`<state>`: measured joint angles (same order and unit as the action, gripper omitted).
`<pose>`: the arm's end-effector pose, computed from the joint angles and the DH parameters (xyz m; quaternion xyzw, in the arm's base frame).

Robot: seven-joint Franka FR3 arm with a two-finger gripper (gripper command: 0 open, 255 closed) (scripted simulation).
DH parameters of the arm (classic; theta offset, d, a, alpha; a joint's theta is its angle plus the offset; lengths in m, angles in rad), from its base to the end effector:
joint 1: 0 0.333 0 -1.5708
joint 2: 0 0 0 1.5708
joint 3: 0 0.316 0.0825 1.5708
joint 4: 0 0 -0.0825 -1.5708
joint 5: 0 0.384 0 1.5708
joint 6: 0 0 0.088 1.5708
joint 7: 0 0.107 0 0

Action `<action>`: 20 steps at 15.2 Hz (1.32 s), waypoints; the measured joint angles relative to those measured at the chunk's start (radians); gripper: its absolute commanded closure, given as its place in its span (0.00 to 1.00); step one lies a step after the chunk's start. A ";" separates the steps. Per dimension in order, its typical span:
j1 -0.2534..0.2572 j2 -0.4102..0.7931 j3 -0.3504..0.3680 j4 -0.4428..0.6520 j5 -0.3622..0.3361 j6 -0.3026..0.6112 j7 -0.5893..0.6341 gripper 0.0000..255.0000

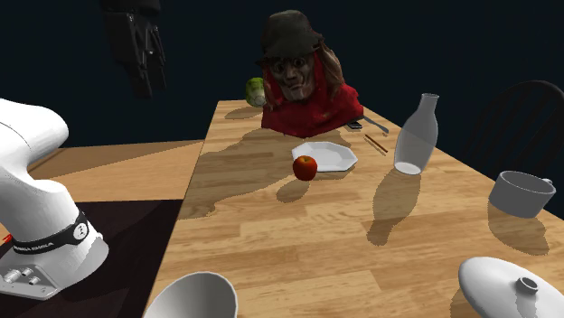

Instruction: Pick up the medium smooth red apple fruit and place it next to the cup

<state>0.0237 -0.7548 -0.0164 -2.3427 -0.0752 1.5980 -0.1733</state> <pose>0.3181 -0.0070 0.5897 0.9951 0.0932 0.0024 0.0323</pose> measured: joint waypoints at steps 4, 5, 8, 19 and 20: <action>0.007 0.034 0.022 -0.028 0.017 0.065 0.035 0.00; 0.011 0.054 0.034 -0.034 0.025 0.091 0.053 0.00; 0.020 0.122 0.065 -0.044 0.043 0.176 0.101 0.00; 0.044 0.458 0.183 0.017 0.065 0.477 0.292 0.00; 0.046 0.491 0.194 0.036 0.062 0.493 0.311 0.00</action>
<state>0.0698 -0.2633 0.1773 -2.3070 -0.0136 2.0910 0.1376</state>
